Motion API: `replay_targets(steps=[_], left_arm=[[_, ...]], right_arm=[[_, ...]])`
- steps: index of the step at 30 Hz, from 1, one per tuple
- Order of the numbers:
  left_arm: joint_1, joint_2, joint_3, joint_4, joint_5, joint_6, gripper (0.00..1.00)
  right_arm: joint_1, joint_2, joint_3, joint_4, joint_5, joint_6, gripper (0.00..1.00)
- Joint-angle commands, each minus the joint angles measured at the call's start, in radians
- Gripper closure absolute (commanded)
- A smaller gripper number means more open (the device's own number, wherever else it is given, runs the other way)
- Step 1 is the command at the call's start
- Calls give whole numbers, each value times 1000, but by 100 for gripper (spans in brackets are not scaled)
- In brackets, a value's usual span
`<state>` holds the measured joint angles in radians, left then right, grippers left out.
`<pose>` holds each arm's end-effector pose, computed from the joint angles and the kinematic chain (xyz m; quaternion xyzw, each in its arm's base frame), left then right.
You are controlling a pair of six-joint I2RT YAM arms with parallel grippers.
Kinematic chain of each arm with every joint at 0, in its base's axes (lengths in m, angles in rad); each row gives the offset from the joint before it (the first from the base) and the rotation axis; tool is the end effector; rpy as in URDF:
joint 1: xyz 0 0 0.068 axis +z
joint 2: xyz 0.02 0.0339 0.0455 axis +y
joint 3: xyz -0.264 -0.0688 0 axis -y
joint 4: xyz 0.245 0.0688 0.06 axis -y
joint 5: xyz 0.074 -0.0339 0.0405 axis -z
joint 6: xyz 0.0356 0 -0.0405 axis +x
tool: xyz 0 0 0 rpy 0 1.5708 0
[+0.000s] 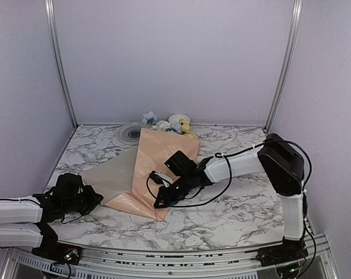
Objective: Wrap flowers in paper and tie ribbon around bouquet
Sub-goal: Pick up the two-thirds-folded wrapping paper from the center of the board.
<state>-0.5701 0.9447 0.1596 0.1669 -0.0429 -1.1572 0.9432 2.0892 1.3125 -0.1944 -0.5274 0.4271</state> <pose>0.1442 -0.0906 0.1332 -0.2665 0.8476 -0.3361 0.3123 0.2361 0.3559 0.1274 -0.3098 0.8722 0.3733 0.0632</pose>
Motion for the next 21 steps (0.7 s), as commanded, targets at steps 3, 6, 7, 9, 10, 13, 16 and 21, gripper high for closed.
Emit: replay_targets(steps=[3,6,7,9,10,13,16,21], left_arm=[[-5,-54,116,-128,-36,153,100],[-14,-70,129,-144,-31,175,100],[-18,-70,131,-145,-29,182,100],[-27,-61,138,-148,-29,196,100],[-32,-56,144,-148,-30,203,100],[-60,-35,183,-150,-35,247,100],[-96,-7,249,-164,-57,327,100],[-181,41,349,-137,-77,449,100]], right_arm=[[-1,138,205,-145,73,-14,95],[-1,156,262,-161,71,-12,95],[-2,161,279,-164,74,-10,94],[-2,171,314,-166,83,-8,93],[-2,181,343,-170,86,-9,92],[-3,227,415,-194,96,-2,91],[-3,261,437,-187,98,22,91],[-11,287,384,-167,85,70,91]])
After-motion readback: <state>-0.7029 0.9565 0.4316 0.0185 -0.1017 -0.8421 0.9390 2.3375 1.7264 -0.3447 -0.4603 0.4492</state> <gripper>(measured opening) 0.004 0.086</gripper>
